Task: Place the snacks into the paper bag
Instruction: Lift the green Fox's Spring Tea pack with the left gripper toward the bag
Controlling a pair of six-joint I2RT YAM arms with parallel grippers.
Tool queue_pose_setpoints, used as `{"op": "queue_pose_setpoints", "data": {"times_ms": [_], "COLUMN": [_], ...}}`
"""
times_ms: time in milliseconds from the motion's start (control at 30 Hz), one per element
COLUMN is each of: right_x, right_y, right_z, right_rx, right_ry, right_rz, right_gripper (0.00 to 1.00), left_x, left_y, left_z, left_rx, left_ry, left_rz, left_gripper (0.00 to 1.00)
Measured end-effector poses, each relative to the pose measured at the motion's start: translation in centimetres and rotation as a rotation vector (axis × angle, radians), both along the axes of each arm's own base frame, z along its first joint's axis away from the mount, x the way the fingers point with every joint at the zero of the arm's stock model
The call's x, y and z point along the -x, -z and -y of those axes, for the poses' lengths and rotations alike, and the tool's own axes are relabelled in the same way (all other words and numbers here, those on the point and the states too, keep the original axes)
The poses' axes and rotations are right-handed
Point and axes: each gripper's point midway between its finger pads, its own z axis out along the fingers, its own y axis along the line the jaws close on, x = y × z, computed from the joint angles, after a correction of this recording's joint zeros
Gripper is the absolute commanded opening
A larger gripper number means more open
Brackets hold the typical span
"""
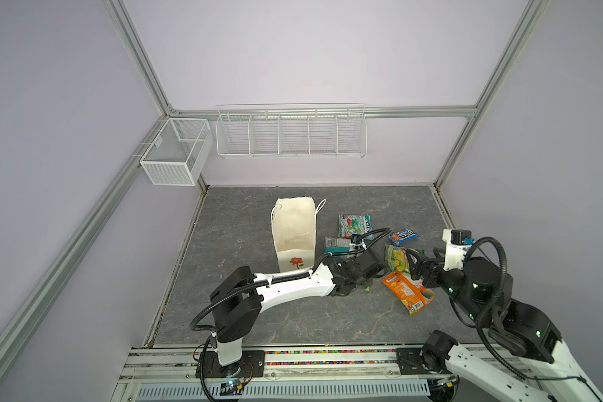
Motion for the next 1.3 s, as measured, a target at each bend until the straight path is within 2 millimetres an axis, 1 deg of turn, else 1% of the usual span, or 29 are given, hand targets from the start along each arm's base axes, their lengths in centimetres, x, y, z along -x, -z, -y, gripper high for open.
{"op": "queue_pose_setpoints", "data": {"times_ms": [233, 367, 533, 833, 933, 1033, 1200, 1300], "right_x": [0.3, 0.3, 0.2, 0.4, 0.6, 0.7, 0.7, 0.7], "right_y": [0.2, 0.7, 1.6, 3.2, 3.5, 3.6, 5.2, 5.6], "right_z": [0.3, 0.3, 0.2, 0.5, 0.6, 0.7, 0.7, 0.6], "right_rx": [-0.001, 0.006, 0.014, 0.014, 0.010, 0.000, 0.013, 0.012], "right_ry": [0.005, 0.005, 0.007, 0.015, 0.017, 0.020, 0.025, 0.025], "right_rz": [-0.001, -0.009, -0.027, -0.053, -0.058, -0.055, -0.085, -0.095], "right_gripper": [0.89, 0.89, 0.89, 0.88, 0.89, 0.89, 0.89, 0.88], "left_x": [0.1, 0.1, 0.1, -0.2, -0.4, -0.6, -0.7, -0.7], "left_y": [-1.4, -2.7, -5.0, -9.7, -10.8, -11.7, -12.6, -13.3], "left_z": [0.0, 0.7, 1.3, 1.7, 1.8, 1.8, 1.6, 1.3], "left_rx": [-0.008, 0.005, 0.019, 0.047, 0.047, 0.043, 0.030, 0.027], "left_ry": [0.046, 0.066, 0.091, 0.116, 0.121, 0.127, 0.135, 0.137], "left_rz": [0.039, 0.065, 0.107, 0.196, 0.218, 0.239, 0.263, 0.276], "left_gripper": [0.00, 0.00, 0.00, 0.00, 0.00, 0.00, 0.00, 0.00]}}
